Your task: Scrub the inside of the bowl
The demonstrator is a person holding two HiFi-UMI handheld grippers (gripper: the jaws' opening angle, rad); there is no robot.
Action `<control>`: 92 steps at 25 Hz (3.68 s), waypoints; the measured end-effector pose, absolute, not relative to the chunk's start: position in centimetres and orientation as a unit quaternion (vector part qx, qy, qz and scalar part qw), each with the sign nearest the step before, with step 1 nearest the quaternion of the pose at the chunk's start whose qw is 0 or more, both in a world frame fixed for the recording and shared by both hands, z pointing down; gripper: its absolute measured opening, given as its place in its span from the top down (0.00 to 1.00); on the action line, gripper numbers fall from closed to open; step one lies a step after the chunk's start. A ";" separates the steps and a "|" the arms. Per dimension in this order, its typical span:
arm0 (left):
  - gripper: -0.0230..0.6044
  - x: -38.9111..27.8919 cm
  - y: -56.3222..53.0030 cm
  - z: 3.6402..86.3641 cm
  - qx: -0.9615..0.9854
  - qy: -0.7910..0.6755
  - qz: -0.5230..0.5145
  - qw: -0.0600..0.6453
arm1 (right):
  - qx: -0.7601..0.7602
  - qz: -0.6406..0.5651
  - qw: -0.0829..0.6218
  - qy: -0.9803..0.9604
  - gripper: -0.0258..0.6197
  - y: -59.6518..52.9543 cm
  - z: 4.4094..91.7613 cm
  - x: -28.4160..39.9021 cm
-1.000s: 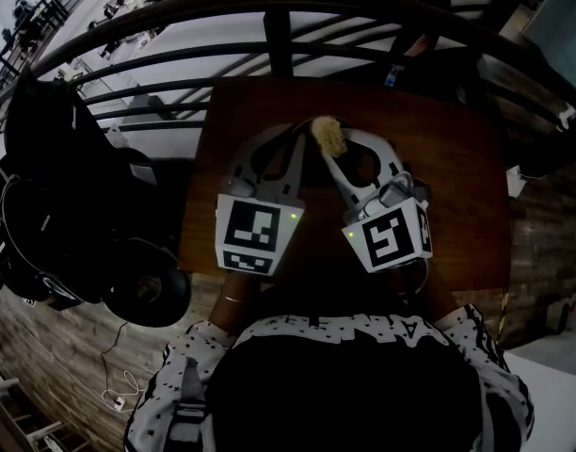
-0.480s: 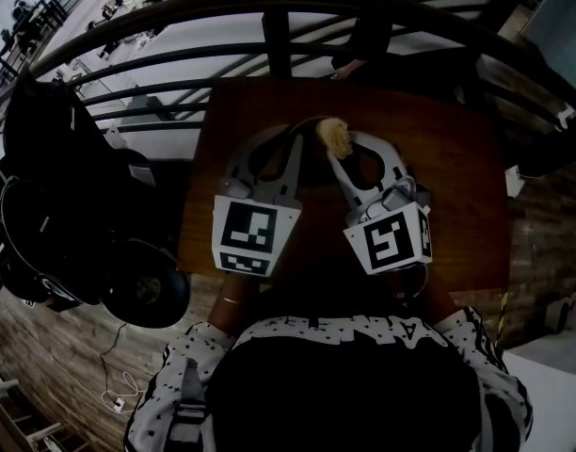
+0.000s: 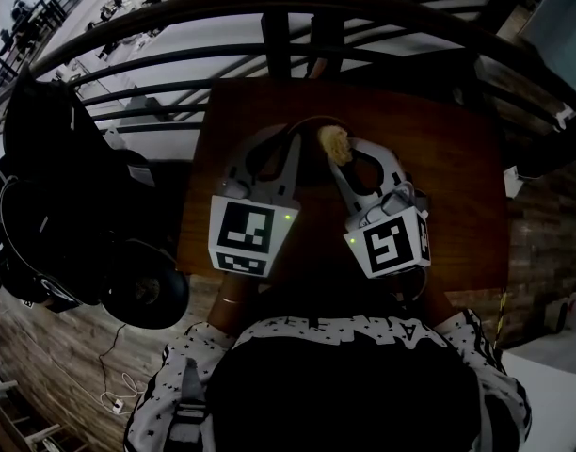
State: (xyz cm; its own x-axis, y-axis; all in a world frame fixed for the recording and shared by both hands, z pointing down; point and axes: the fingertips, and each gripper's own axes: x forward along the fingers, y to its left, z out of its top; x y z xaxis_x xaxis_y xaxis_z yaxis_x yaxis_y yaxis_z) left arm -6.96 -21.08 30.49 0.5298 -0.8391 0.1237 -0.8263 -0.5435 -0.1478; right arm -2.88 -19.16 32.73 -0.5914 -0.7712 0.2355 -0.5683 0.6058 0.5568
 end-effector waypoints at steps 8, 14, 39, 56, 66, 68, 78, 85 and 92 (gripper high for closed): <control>0.92 -6.7 -20.8 30.4 -0.878 0.469 -0.087 0.033 | 0.384 -0.205 0.240 -0.868 0.87 -18.0 33.7 -3.2; 0.92 -6.1 -20.8 30.1 -0.884 0.459 -0.084 0.027 | 0.376 -0.197 0.245 -0.871 0.87 -16.9 34.4 -3.6; 0.92 -7.5 -20.8 30.0 -0.875 0.478 -0.077 0.021 | 0.316 -0.116 0.031 -0.941 0.87 -14.5 27.5 -3.2; 0.92 -7.1 -19.6 29.9 -0.897 0.424 -0.110 0.064 | 0.177 -0.252 0.132 -0.942 0.87 -20.0 24.4 -3.1; 0.92 -5.3 -18.4 31.2 -0.907 0.385 -0.148 0.081 | 0.025 -0.274 0.226 -0.935 0.87 -18.7 28.1 -5.4; 0.92 -5.2 -18.3 31.4 -0.907 0.382 -0.154 0.083 | 0.011 -0.269 0.237 -0.933 0.87 -18.7 28.5 -5.3; 0.92 -5.7 -18.1 32.2 -0.901 0.390 -0.174 0.079 | -0.028 -0.266 0.272 -0.924 0.87 -17.7 30.0 -5.2; 0.92 -6.5 -18.5 31.6 -0.899 0.398 -0.164 0.077 | -0.011 -0.257 0.256 -0.932 0.87 -18.1 29.7 -4.6; 0.92 -7.0 -18.7 31.4 -0.898 0.405 -0.155 0.072 | 0.005 -0.244 0.230 -0.942 0.87 -18.3 29.5 -4.5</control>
